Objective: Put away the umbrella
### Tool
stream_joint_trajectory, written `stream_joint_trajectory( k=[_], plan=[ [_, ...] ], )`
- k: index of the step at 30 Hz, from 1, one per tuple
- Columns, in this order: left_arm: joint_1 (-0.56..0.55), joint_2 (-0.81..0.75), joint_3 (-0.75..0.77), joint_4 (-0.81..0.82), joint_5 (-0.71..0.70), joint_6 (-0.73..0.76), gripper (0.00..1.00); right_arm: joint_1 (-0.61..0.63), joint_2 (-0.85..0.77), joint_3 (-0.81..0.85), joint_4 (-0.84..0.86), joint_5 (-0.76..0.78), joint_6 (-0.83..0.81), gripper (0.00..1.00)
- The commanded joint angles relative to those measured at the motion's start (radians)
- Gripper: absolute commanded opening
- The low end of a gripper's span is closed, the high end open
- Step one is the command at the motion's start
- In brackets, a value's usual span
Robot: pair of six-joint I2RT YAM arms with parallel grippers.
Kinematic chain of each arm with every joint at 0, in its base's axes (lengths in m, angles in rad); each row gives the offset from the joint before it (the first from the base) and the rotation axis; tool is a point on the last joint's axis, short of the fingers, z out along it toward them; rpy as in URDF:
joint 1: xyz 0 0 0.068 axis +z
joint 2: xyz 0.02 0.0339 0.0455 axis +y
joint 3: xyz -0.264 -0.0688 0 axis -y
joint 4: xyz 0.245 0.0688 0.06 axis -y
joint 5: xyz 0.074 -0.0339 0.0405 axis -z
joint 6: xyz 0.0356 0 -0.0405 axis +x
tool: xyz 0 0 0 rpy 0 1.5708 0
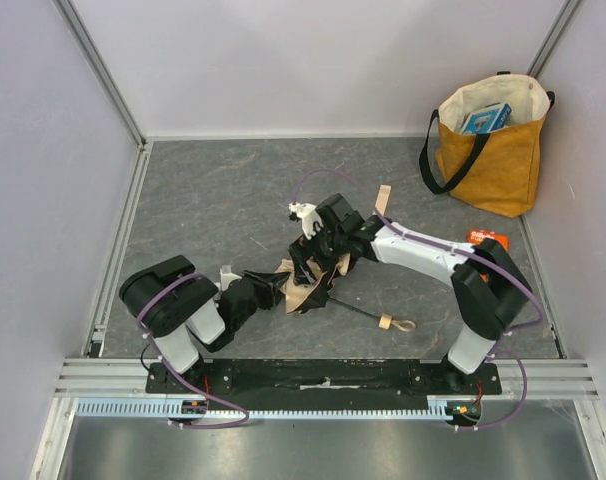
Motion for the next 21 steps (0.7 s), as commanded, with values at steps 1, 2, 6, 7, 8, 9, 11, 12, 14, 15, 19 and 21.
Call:
stream_joint_trajectory(
  k=[1,2,6,7,8,9,11,12,14,15,19,21],
  plan=[
    [0.003,0.063,-0.116,-0.106,0.019,0.023,0.02,-0.005,-0.109,0.05,-0.127,0.124,0.033,0.98],
    [0.003,0.069,-0.117,-0.096,0.02,0.02,0.02,0.001,-0.132,0.051,-0.136,0.15,0.049,0.98],
    [0.003,0.072,-0.125,-0.089,0.022,0.015,0.02,0.102,-0.225,0.03,-0.167,0.364,0.137,0.98],
    [0.003,0.069,-0.124,-0.092,0.024,0.014,0.02,0.143,-0.238,0.03,-0.178,0.45,0.196,0.98],
    [0.003,0.068,-0.127,-0.091,0.025,0.012,0.02,0.189,-0.247,0.019,-0.184,0.566,0.261,0.98],
    [0.001,0.063,-0.125,-0.091,0.025,0.009,0.02,0.224,-0.255,0.007,-0.195,0.677,0.34,0.98],
    [0.003,0.052,-0.124,-0.103,0.025,0.008,0.02,0.295,-0.258,-0.028,-0.248,0.916,0.514,0.98],
    [0.003,0.043,-0.122,-0.109,0.025,0.008,0.02,0.318,-0.255,-0.042,-0.268,0.972,0.577,0.98],
    [0.003,0.028,-0.118,-0.131,0.027,0.014,0.02,0.352,-0.255,-0.064,-0.346,1.115,0.745,0.98],
    [0.003,0.017,-0.113,-0.146,0.028,0.017,0.02,0.358,-0.259,-0.074,-0.365,1.129,0.814,0.98],
    [0.003,-0.017,-0.111,-0.189,0.022,0.028,0.02,0.383,-0.293,-0.11,-0.39,1.111,0.968,0.94],
    [0.003,-0.031,-0.116,-0.194,0.013,0.029,0.02,0.384,-0.308,-0.168,-0.318,1.042,1.005,0.9]
  ],
)
